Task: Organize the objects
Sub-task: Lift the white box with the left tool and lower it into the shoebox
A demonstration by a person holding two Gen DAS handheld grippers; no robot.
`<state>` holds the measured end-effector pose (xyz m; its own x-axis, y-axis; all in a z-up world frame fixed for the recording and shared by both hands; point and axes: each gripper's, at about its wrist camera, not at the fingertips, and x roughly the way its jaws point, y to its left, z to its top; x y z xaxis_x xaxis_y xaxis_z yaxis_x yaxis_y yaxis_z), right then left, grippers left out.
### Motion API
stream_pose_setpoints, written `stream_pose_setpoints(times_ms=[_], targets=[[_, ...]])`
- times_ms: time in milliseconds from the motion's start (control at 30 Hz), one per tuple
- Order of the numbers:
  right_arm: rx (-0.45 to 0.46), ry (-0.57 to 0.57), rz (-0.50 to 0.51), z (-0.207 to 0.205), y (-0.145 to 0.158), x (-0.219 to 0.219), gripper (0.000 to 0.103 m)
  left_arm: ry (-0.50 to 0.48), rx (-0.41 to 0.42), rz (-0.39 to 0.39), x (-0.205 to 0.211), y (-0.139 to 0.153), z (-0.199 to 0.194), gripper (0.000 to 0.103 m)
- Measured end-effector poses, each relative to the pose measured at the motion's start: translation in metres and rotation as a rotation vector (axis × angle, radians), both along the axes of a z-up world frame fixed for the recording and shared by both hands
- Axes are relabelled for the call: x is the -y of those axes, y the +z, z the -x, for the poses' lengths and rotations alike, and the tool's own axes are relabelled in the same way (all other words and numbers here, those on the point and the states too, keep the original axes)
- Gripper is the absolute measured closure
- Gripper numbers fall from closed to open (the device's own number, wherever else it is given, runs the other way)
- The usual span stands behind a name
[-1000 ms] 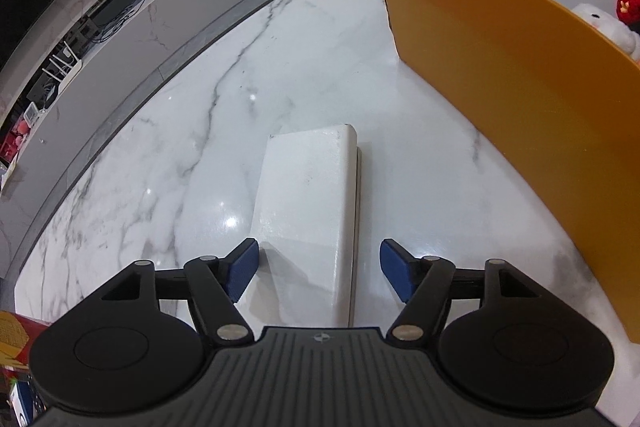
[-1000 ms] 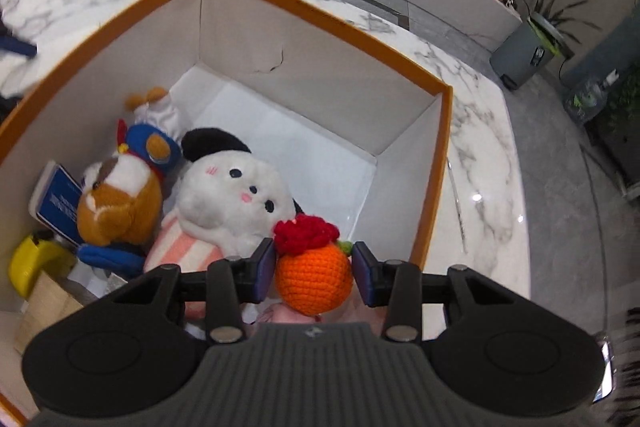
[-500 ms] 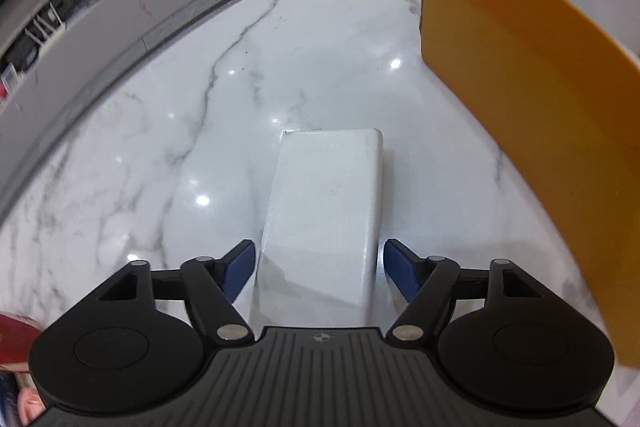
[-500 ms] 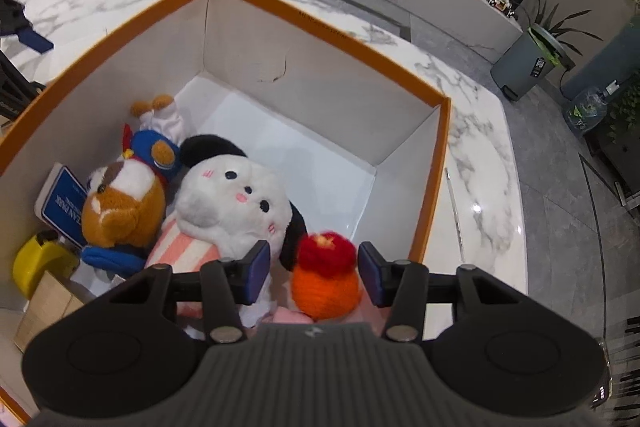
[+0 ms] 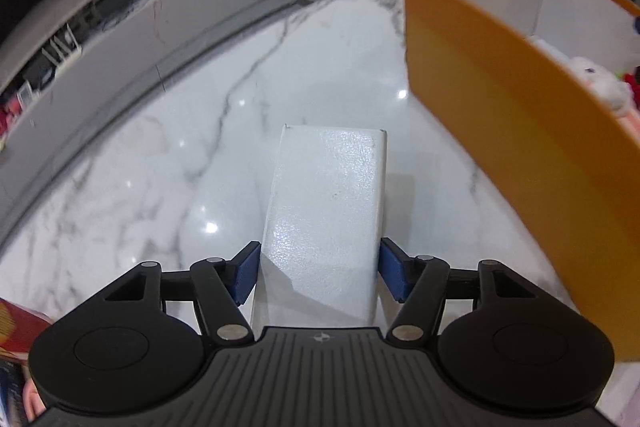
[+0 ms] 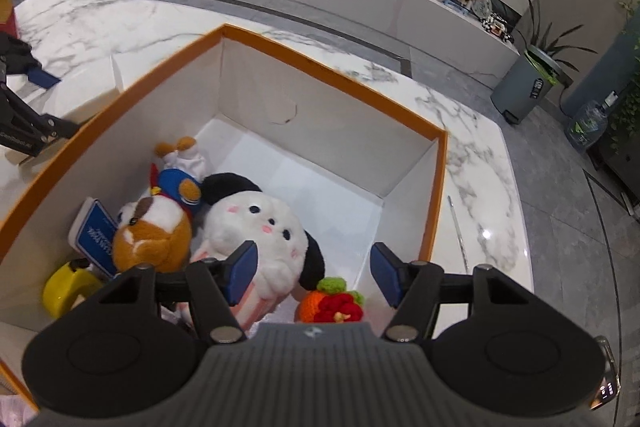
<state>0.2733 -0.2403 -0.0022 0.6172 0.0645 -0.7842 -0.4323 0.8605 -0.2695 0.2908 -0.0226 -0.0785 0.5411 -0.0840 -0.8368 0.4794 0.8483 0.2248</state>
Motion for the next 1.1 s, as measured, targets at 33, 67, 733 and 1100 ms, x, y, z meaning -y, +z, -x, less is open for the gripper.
stream_pose_setpoints(times_ms=[33, 67, 733, 1100], targets=[[0.001, 0.002, -0.005, 0.002, 0.001, 0.001, 0.039, -0.010, 0.007, 0.006, 0.001, 0.008, 0.003, 0.031], [0.002, 0.002, -0.011, 0.003, 0.001, 0.002, 0.039, -0.025, 0.016, 0.009, 0.003, 0.017, 0.006, 0.031], [0.101, 0.093, -0.170, 0.023, 0.069, 0.041, 0.050, -0.571, 0.281, -0.184, 0.182, 0.126, 0.044, 0.031], [-0.154, 0.202, -0.074, -0.041, 0.077, 0.069, 0.066, -0.713, 0.182, -0.287, 0.244, 0.042, -0.010, 0.031]])
